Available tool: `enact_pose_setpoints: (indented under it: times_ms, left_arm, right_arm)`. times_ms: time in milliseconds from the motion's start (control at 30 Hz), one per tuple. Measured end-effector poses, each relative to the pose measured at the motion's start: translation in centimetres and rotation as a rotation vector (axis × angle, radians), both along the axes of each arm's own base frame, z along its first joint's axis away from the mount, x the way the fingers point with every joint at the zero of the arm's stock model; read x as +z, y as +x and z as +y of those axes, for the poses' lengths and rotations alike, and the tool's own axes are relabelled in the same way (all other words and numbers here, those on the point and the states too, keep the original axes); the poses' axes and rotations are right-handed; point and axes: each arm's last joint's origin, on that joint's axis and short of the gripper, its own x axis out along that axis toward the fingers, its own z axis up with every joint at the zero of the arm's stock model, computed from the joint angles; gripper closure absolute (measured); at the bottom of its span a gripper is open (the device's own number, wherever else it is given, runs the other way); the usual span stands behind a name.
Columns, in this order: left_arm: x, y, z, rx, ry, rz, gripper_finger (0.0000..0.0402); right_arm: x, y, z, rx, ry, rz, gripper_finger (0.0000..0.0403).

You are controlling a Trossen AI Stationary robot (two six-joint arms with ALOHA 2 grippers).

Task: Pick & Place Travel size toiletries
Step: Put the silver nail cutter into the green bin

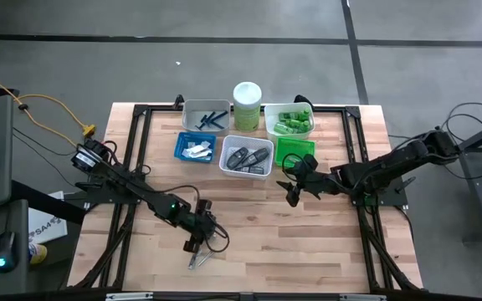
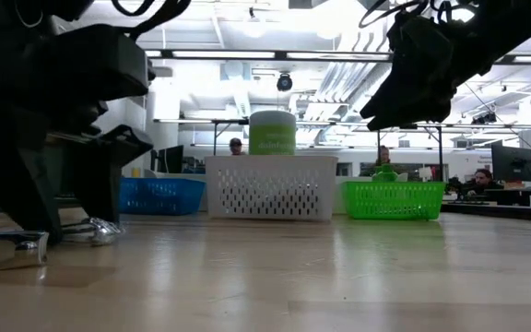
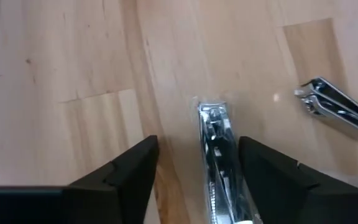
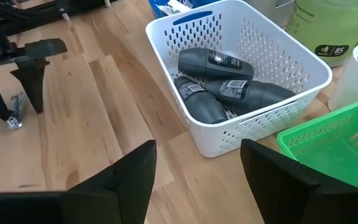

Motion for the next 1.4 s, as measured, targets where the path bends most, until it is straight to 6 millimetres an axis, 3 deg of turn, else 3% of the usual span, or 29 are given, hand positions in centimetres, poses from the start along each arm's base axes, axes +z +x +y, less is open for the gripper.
enact_pose_setpoints:
  times_ms: [367, 633, 767, 1133, 1400]
  left_arm:
    - [-0.2, -0.1, 0.1, 0.003, 0.014, 0.021, 0.0346]
    - [0.3, 0.1, 0.2, -0.037, 0.096, -0.059, 0.0349]
    - [1.8, 0.8, 0.8, -0.024, 0.177, -0.202, 0.0349]
    - [6.3, 4.4, 3.3, -0.069, 0.329, -0.691, 0.0349]
    - [8.3, 5.6, 5.3, -0.09, 0.256, -0.903, 0.0349]
  right_arm:
    - [0.0, 0.0, 0.0, 0.0, 0.0, -0.001, 0.0176]
    - [-0.4, 0.2, 0.3, 0.022, 0.035, 0.011, 0.0176]
    - [-1.4, 0.8, 1.4, 0.063, 0.021, 0.026, 0.0176]
    - [-3.5, 3.6, 5.2, 0.281, -0.232, -0.094, 0.0176]
    - [-4.9, 5.8, 5.8, 0.306, -0.378, -0.272, 0.0176]
